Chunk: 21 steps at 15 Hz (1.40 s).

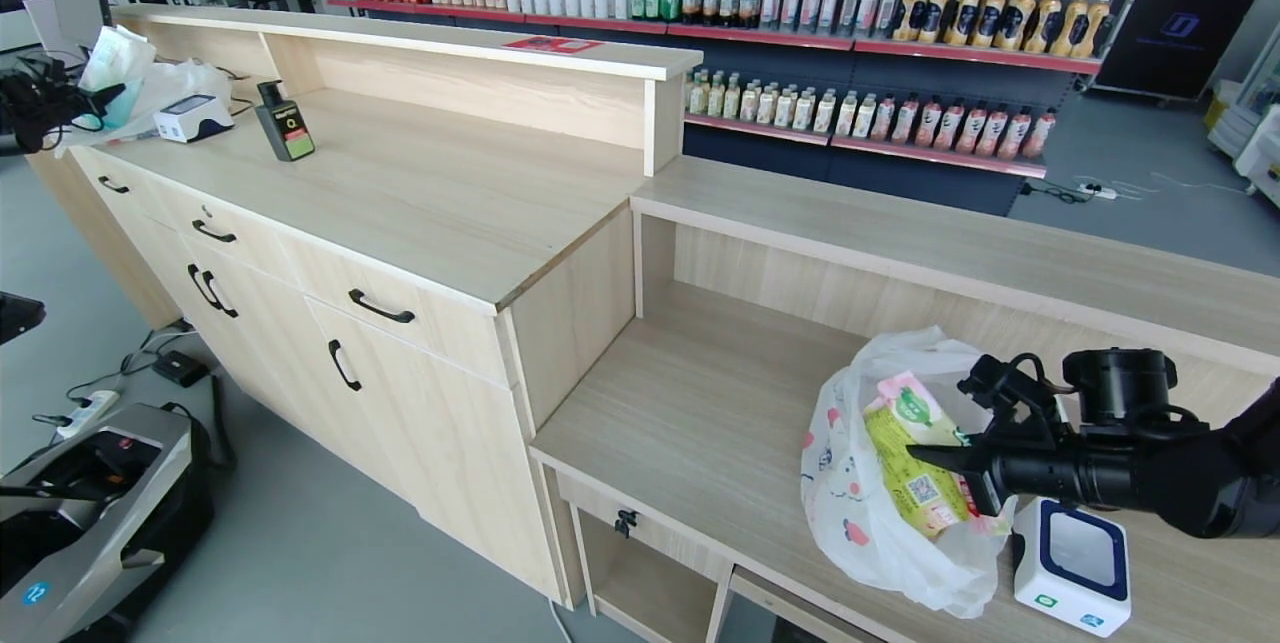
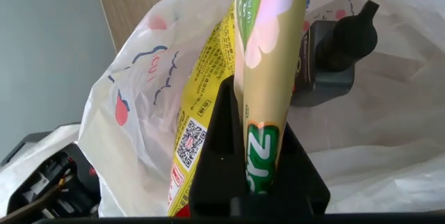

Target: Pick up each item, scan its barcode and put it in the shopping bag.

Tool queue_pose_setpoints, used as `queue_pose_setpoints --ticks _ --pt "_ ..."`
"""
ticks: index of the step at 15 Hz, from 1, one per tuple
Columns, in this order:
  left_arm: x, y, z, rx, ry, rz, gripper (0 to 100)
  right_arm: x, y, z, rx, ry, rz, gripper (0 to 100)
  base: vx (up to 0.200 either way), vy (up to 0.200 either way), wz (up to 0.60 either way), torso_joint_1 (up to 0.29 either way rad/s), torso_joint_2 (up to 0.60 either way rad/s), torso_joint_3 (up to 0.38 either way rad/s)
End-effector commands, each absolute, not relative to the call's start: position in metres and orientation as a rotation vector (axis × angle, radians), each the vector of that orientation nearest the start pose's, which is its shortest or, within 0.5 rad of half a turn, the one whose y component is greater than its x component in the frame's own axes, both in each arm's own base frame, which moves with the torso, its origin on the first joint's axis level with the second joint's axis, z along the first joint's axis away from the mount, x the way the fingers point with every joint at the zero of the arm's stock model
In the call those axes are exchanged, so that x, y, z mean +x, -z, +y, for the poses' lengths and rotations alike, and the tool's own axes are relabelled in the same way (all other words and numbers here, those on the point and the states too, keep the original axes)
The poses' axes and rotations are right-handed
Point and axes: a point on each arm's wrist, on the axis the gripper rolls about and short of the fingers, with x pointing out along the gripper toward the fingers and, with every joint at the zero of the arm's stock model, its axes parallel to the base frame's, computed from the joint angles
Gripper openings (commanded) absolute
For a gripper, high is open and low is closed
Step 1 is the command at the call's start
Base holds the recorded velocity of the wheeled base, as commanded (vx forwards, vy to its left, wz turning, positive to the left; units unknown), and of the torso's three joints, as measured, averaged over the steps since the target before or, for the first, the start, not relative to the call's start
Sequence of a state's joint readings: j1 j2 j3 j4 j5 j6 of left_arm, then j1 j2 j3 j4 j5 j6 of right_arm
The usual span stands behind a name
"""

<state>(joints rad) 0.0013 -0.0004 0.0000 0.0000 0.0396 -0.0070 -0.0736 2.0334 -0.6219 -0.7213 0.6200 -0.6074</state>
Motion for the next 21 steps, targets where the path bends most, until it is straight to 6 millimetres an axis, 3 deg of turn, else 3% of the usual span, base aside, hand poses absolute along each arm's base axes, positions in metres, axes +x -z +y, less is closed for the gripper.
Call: queue_pose_setpoints --ticks 1,13,14,19,20,21 --pt "-0.023 -0.075 0.001 -0.008 -0.041 0.0 100 0.313 -0.038 -0.011 -0.344 -0.706 0.486 0 0.0 0.0 0.0 0.0 0.0 0.0" --pt "-0.023 -0.075 0.001 -0.008 -0.041 0.0 100 0.32 -0.025 -0.016 -0.355 -0.693 0.478 0 0.0 0.0 0.0 0.0 0.0 0.0" --pt "-0.023 -0.075 0.001 -0.008 -0.043 0.0 100 0.32 -0.025 -0.016 -0.356 -0.693 0.476 100 0.0 0.0 0.0 0.0 0.0 0.0" --pt "-0.023 -0.075 0.001 -0.008 -0.041 0.0 100 0.322 -0.033 -0.021 -0.361 -0.673 0.451 100 0.0 0.0 0.0 0.0 0.0 0.0" --pt "-0.023 -0.075 0.001 -0.008 -0.041 0.0 100 0.318 -0.053 -0.021 -0.381 -0.658 0.404 100 0.0 0.0 0.0 0.0 0.0 0.0" --pt "-0.023 -0.075 0.001 -0.008 -0.04 0.0 100 0.316 -0.06 -0.02 -0.387 -0.653 0.387 100 0.0 0.0 0.0 0.0 0.0 0.0"
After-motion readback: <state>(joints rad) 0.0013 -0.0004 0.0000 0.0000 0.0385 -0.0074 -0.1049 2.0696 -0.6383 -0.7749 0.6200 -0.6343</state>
